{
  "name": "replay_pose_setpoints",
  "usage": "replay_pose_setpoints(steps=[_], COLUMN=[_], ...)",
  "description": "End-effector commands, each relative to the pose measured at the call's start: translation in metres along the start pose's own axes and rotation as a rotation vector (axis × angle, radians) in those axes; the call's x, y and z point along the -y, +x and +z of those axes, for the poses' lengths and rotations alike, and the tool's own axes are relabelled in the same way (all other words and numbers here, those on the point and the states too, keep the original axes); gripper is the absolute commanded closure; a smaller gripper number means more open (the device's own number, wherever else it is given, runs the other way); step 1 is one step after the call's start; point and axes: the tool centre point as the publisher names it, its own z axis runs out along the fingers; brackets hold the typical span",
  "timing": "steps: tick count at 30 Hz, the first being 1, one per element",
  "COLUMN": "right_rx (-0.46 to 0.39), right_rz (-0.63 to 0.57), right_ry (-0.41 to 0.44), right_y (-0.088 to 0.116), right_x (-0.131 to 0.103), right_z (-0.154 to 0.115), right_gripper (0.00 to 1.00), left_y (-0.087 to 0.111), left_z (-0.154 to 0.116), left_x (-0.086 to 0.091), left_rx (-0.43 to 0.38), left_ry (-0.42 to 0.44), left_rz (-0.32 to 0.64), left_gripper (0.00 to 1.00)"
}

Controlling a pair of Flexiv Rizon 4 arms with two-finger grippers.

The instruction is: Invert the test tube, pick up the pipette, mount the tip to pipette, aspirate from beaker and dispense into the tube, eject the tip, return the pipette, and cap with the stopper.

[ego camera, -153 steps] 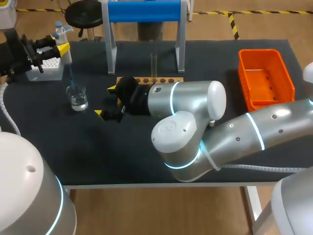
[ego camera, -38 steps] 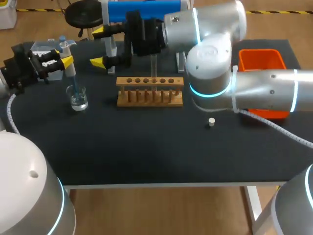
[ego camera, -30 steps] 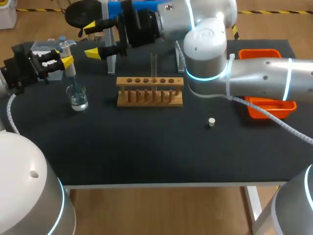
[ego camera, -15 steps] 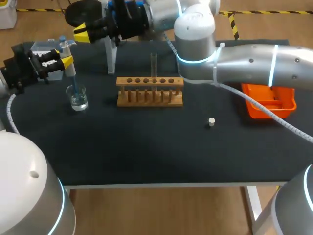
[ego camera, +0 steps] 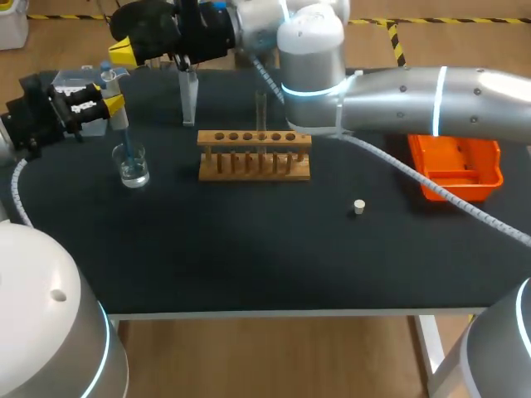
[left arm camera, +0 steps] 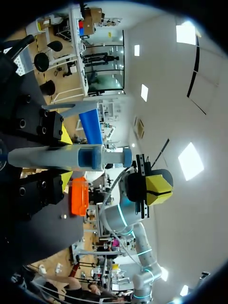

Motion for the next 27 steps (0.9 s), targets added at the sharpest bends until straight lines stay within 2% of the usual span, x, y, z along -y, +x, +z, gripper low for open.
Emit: replay_pose_setpoints(steps=[1, 27], right_rx=[-0.056, -0.030], right_rz=[-0.004, -0.021], right_ry=[-0.018, -0.008], right_y=[-0.014, -0.045], right_x=[0.007, 0.017], right_z=[0.010, 0.029], right_gripper=[1.00, 1.00], left_y=[0.000, 0.000], left_z=[-0.001, -0.001], left_x=[-0.001, -0.001], left_rx=[-0.002, -0.002], left_ry=[0.002, 0.002], left_rz=[0.001, 0.001], left_gripper=[1.00, 1.00])
